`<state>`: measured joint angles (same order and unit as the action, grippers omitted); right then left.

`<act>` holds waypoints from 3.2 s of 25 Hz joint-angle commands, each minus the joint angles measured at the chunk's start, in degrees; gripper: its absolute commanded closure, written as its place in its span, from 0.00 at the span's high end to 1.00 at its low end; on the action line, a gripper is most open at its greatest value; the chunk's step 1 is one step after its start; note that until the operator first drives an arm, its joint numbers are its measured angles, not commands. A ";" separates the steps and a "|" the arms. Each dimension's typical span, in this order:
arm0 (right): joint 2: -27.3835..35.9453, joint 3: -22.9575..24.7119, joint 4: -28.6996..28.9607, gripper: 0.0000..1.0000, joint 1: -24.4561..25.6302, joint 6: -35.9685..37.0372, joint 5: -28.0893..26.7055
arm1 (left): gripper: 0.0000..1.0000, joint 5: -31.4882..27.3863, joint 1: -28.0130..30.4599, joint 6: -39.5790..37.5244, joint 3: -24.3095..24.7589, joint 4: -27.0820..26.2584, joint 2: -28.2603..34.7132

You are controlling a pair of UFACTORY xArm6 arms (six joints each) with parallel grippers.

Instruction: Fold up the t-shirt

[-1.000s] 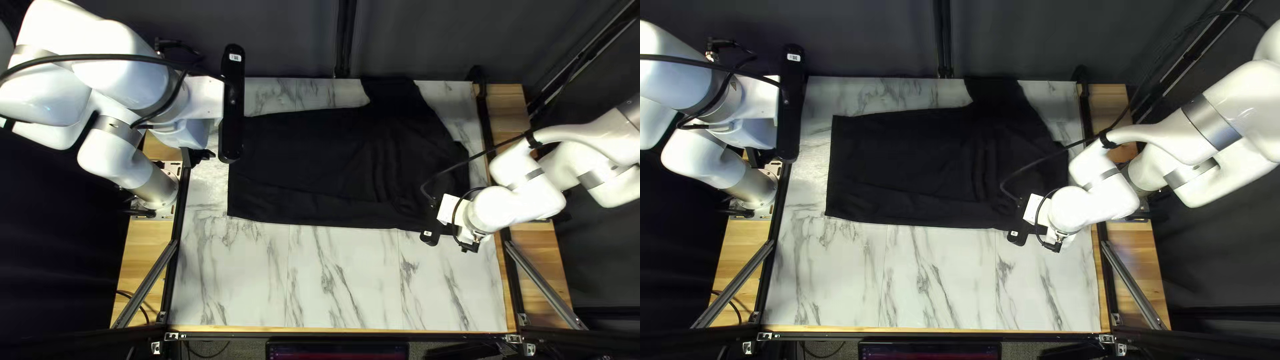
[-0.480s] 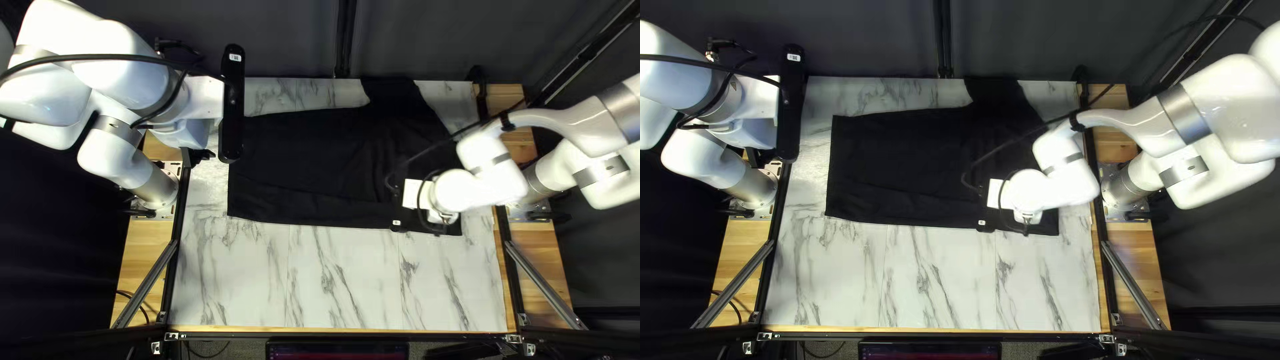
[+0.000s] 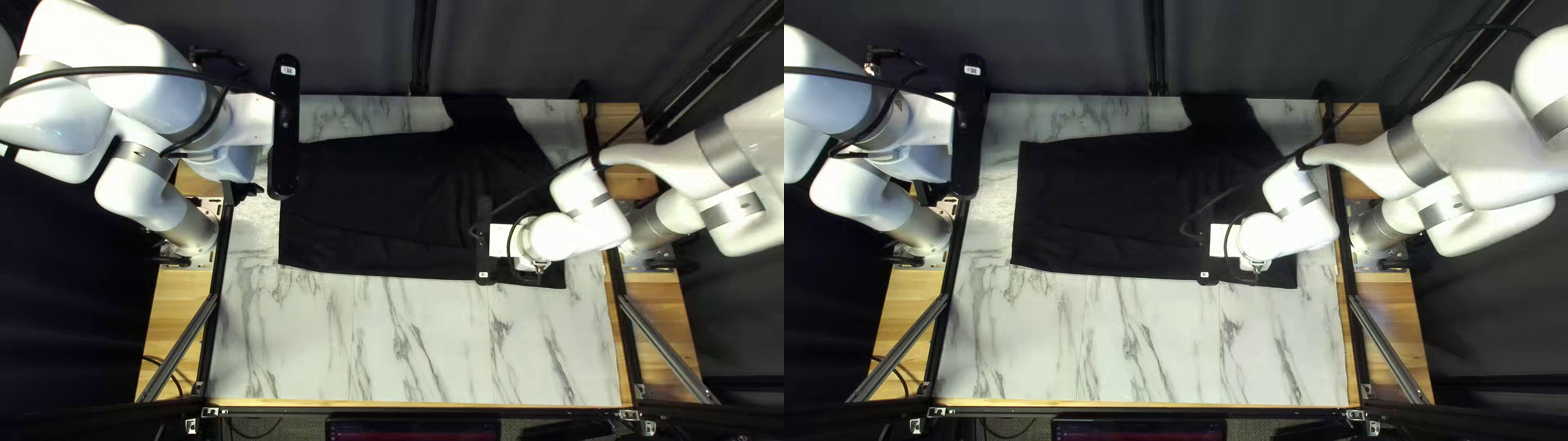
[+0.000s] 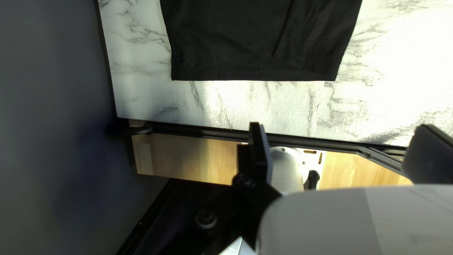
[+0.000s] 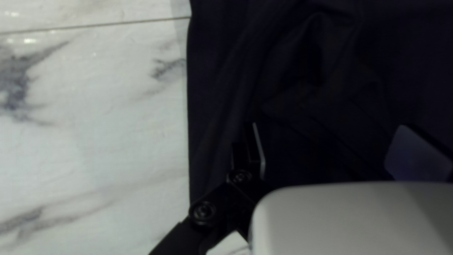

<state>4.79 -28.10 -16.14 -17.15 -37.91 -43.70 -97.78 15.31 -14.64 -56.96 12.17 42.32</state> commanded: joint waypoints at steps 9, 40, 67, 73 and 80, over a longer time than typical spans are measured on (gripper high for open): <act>-1.22 -1.86 0.47 0.00 1.06 -5.88 -1.21 | 1.00 0.00 0.00 0.00 0.00 0.00 0.00; -6.01 -18.58 8.65 0.00 -3.10 -10.82 -26.58 | 1.00 0.00 0.00 0.00 0.00 0.00 0.00; 8.03 -3.85 1.90 1.00 -4.26 12.96 -18.43 | 1.00 0.00 0.00 0.00 0.00 0.00 0.00; 15.46 4.25 3.73 1.00 2.88 39.14 -11.63 | 1.00 0.00 0.00 0.00 0.00 0.00 0.00; 13.92 5.52 5.53 1.00 7.01 55.74 -8.59 | 1.00 0.00 0.00 0.00 0.00 0.00 0.00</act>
<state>19.12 -23.15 -11.12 -11.77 13.88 -53.43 -97.78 15.31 -14.64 -56.96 12.17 42.32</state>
